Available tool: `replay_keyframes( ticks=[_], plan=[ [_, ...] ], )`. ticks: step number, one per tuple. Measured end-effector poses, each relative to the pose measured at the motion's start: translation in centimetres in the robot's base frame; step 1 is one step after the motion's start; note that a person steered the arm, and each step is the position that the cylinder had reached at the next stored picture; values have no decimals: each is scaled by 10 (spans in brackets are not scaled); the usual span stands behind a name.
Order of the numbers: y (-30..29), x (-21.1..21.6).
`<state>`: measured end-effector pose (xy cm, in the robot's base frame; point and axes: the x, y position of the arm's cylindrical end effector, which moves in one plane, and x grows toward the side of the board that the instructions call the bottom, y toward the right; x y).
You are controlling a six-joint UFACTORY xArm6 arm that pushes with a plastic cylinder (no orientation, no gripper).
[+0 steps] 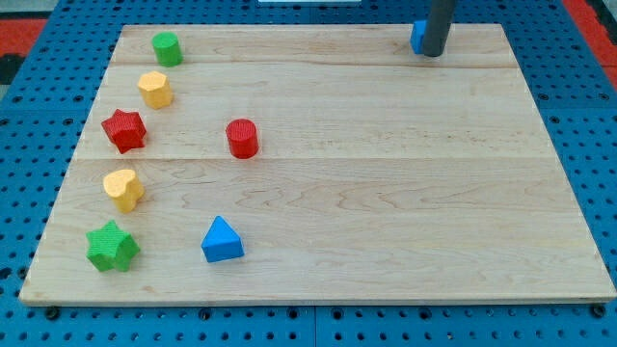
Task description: Push green circle slightly right
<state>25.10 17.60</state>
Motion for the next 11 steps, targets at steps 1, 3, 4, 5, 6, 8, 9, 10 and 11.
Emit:
replay_keyframes(
  ticks=[1,3,4,5,6,8,9,10,11],
  plan=[
    [-38,3],
    [-202,3],
    [-231,-38],
    [-250,-59],
    [-284,-58],
    [-364,-59],
    [-424,-60],
    [-452,-60],
    [-452,-60]
  ],
)
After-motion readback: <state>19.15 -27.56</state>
